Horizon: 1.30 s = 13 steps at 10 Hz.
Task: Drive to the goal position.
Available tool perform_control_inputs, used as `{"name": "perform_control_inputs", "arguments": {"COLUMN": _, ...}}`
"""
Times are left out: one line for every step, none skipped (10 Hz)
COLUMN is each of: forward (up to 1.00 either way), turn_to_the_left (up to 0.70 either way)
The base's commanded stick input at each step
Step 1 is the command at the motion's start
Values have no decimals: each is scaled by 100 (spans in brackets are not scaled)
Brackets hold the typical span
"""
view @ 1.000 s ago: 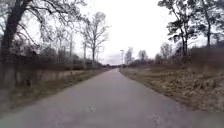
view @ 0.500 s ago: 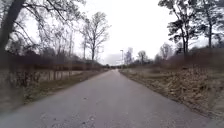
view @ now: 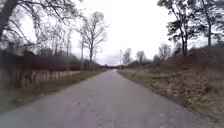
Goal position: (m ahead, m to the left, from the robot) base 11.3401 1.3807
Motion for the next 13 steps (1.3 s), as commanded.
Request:
{"name": "perform_control_inputs", "arguments": {"forward": 70, "turn_to_the_left": 0}}
{"name": "perform_control_inputs", "arguments": {"forward": 70, "turn_to_the_left": 0}}
{"name": "perform_control_inputs", "arguments": {"forward": 70, "turn_to_the_left": 0}}
{"name": "perform_control_inputs", "arguments": {"forward": 70, "turn_to_the_left": 0}}
{"name": "perform_control_inputs", "arguments": {"forward": 70, "turn_to_the_left": 0}}
{"name": "perform_control_inputs", "arguments": {"forward": 70, "turn_to_the_left": 0}}
{"name": "perform_control_inputs", "arguments": {"forward": 70, "turn_to_the_left": 0}}
{"name": "perform_control_inputs", "arguments": {"forward": 70, "turn_to_the_left": 0}}
{"name": "perform_control_inputs", "arguments": {"forward": 70, "turn_to_the_left": 0}}
{"name": "perform_control_inputs", "arguments": {"forward": 70, "turn_to_the_left": 0}}
{"name": "perform_control_inputs", "arguments": {"forward": 70, "turn_to_the_left": 0}}
{"name": "perform_control_inputs", "arguments": {"forward": 70, "turn_to_the_left": 0}}
{"name": "perform_control_inputs", "arguments": {"forward": 70, "turn_to_the_left": 0}}
